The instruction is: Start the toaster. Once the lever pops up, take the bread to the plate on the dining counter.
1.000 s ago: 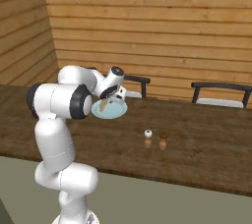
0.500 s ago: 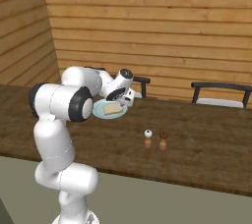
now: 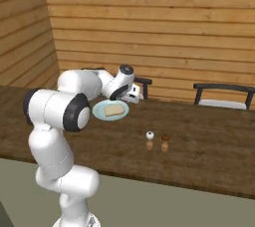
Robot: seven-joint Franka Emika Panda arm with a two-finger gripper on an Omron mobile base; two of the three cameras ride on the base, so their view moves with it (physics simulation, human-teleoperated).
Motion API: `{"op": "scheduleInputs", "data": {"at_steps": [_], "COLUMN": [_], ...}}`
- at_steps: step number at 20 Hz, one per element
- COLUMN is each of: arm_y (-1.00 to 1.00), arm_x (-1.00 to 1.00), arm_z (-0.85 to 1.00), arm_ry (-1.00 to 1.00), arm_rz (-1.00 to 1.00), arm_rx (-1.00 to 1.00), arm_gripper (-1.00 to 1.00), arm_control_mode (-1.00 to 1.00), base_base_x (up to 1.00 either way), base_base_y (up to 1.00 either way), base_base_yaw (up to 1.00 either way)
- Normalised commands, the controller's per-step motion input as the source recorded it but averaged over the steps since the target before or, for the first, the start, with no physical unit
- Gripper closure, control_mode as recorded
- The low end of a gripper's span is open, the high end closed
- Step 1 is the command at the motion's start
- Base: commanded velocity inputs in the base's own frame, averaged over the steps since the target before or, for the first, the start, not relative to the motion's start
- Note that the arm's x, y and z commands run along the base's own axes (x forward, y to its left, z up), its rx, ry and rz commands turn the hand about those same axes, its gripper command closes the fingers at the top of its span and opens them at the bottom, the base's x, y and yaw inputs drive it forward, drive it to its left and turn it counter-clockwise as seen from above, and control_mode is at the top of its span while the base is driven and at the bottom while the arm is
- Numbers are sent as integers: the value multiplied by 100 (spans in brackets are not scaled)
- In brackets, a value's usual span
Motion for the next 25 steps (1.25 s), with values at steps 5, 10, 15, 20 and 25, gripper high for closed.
{"op": "scheduleInputs", "data": {"at_steps": [5, 10, 15, 20, 25], "arm_y": [34, 29, 9, -4, 0], "arm_x": [-54, -57, -93, -100, -100], "arm_z": [64, 66, 54, 39, 35], "arm_ry": [-2, 0, 0, 1, 0], "arm_rz": [-15, -9, -2, 0, 2], "arm_rx": [-13, -9, -3, 0, 0], "arm_gripper": [-100, -100, -100, -100, -100], "arm_control_mode": [-100, -100, -100, -100, -100], "base_base_x": [0, 0, 0, 0, 0], "base_base_y": [0, 0, 0, 0, 0], "base_base_yaw": [0, 0, 0, 0, 0]}}
